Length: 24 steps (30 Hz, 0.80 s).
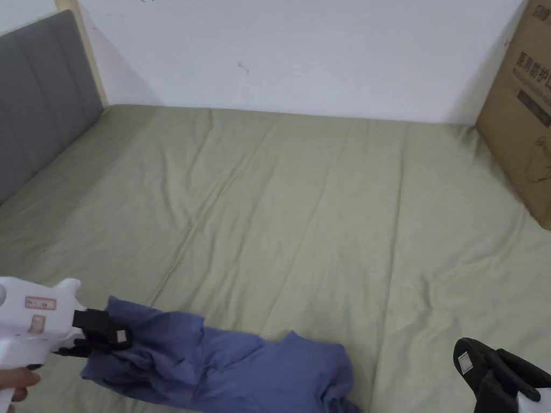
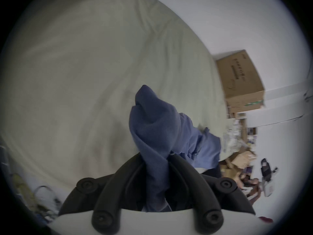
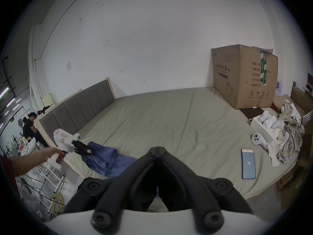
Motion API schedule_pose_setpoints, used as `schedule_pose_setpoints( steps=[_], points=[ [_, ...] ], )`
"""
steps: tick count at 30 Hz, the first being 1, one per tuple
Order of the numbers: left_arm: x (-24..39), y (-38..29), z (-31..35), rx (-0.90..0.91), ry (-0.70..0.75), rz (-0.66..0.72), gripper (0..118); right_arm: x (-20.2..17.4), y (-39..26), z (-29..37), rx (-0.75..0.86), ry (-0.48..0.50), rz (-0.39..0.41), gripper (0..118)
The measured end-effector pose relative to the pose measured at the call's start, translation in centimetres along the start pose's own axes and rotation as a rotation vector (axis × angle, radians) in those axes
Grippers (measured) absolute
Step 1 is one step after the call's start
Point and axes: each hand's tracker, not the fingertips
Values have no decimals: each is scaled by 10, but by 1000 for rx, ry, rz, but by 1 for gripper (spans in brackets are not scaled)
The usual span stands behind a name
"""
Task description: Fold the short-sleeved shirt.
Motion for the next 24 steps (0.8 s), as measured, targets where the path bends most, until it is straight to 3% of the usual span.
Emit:
schedule_pose_setpoints(
  steps=[4, 8, 11, 13, 17, 20, 22, 24],
  points=[
    [16, 3, 24, 22, 119, -53, 11, -7, -2, -8, -15, 19, -5, 0],
    [81, -4, 14, 33, 211, -133, 11, -11, -2, -10, -22, 39, -12, 0],
    [149, -18, -21, 13, 346, -309, 11, -11, -1, -8, -23, 40, -3, 0],
    [185, -24, -55, -34, 351, -409, 11, -8, -1, -6, -24, 37, -9, 0],
    [238, -40, -119, -63, 262, -388, 11, 0, -3, -2, -34, 20, -33, 0],
    [270, -65, -177, -119, 316, -443, 12, 4, -6, 1, -41, 7, -40, 0],
    [280, -83, -206, -155, 313, -442, 21, 8, -7, 3, -43, -1, -45, 0],
    [281, -87, -204, -135, 270, -451, 48, 12, -8, 5, -47, -9, -52, 0]
  ],
)
